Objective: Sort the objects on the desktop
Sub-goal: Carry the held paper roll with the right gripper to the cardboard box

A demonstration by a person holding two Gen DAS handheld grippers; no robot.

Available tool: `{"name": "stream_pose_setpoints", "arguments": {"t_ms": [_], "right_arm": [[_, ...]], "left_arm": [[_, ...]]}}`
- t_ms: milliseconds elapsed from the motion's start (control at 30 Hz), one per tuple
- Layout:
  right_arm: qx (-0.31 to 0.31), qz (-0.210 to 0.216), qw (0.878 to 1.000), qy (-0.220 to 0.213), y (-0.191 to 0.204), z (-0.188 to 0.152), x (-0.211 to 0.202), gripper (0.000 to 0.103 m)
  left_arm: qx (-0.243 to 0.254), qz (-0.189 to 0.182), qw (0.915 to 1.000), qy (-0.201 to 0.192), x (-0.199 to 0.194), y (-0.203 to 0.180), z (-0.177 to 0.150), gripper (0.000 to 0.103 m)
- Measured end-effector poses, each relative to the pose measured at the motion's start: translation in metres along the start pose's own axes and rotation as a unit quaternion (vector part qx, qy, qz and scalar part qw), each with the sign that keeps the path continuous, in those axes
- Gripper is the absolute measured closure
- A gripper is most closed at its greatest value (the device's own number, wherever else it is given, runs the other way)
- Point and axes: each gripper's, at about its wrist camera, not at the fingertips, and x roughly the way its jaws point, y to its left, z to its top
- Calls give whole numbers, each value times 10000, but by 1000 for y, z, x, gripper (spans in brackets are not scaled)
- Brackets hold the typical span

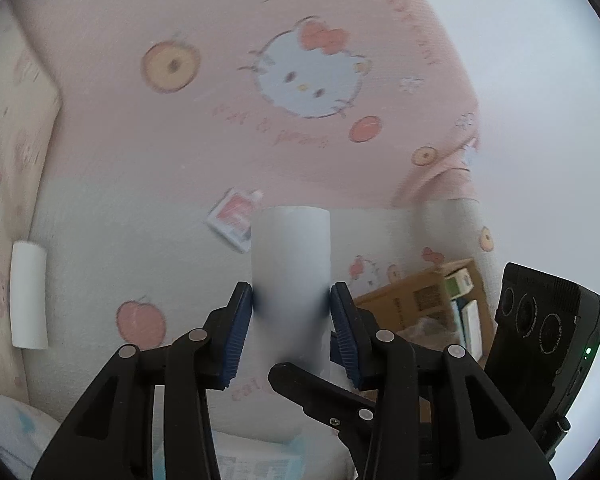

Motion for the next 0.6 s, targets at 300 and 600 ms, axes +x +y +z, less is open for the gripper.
{"name": "stream_pose_setpoints", "arguments": {"t_ms": [300, 600], "right_arm": [[-190, -125, 9978, -624, -2, 6, -76, 63], [-95, -235, 9929, -1161, -16, 11, -139, 63]], "left_arm": [[658, -46, 9973, -321, -30, -72, 8, 59], [1129, -225, 9922, -470, -34, -138, 16, 59]]}}
